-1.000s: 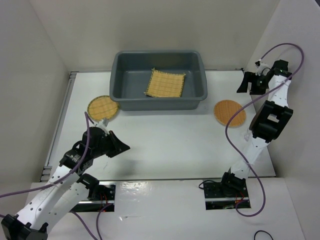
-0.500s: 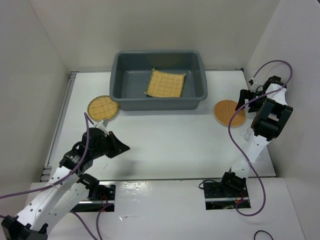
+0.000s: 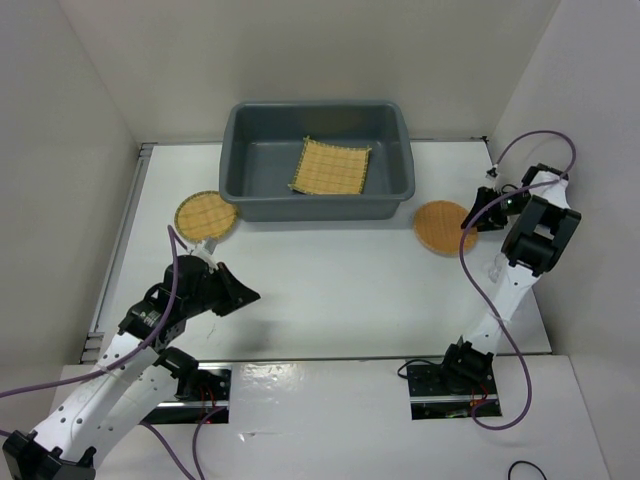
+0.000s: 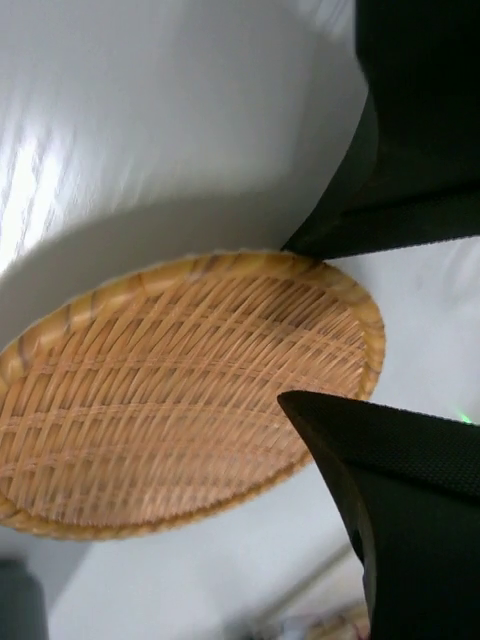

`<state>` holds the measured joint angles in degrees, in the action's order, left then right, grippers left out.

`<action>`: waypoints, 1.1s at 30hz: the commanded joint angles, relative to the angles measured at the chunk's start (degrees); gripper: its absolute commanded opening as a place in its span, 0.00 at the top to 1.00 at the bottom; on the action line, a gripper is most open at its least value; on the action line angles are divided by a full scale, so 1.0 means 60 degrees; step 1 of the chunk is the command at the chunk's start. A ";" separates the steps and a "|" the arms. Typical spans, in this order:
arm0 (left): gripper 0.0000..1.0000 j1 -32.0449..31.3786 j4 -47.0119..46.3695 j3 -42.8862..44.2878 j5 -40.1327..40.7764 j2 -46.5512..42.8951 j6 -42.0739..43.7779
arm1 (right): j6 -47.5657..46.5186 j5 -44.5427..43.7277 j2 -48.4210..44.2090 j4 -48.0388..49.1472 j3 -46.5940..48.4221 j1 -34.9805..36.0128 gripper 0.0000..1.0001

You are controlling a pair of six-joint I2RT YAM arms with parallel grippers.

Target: Place the mixed dishes into the plastic bin

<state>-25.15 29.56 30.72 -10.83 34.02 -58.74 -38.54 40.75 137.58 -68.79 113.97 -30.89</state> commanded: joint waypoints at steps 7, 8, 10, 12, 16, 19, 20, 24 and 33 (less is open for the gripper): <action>0.90 0.0060 0.0185 -0.0066 -0.0173 -0.0528 -0.0273 | -0.0212 0.1733 0.1621 -0.0941 -0.0348 -0.0066 0.90; 0.90 0.0060 0.0272 -0.0168 -0.0173 -0.0673 -0.0360 | -0.0212 0.1878 0.1621 -0.0941 -0.0450 -0.0066 0.99; 0.90 0.0060 0.0273 -0.0169 -0.0173 -0.0777 -0.0361 | -0.0415 0.1997 0.1331 -0.0941 -0.0567 -0.0153 1.00; 0.90 0.0060 0.0376 -0.0169 -0.0173 -0.0864 -0.0449 | -0.0650 0.2201 0.0964 -0.0941 -0.0669 -0.0241 1.00; 0.90 0.0060 0.0478 -0.0169 -0.0173 -0.0981 -0.0449 | -0.0841 0.2305 -0.0251 -0.0941 -0.0540 -0.0431 1.00; 0.90 0.0060 0.0478 -0.0271 -0.0260 -0.1085 -0.0552 | -0.0842 0.2393 -0.1131 -0.0941 0.0075 -0.0621 1.00; 0.90 0.0060 0.0391 -0.0271 -0.0260 -0.1085 -0.0552 | -0.0725 0.2393 -0.1408 -0.0941 0.0323 -0.0622 1.00; 0.90 0.0060 0.0069 -0.0271 -0.0347 -0.0852 -0.0449 | 0.0094 0.2495 -0.1703 -0.0941 0.2340 -0.0622 1.00; 0.91 0.0060 -0.0239 -0.0271 -0.0348 -0.0455 -0.0215 | 0.2523 0.2597 -0.1095 -0.0941 0.8578 -0.0154 1.00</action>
<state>-25.15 31.14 29.39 -12.03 31.53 -61.28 -31.94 52.38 131.90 -76.82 149.97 -31.97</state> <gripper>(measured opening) 0.089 0.061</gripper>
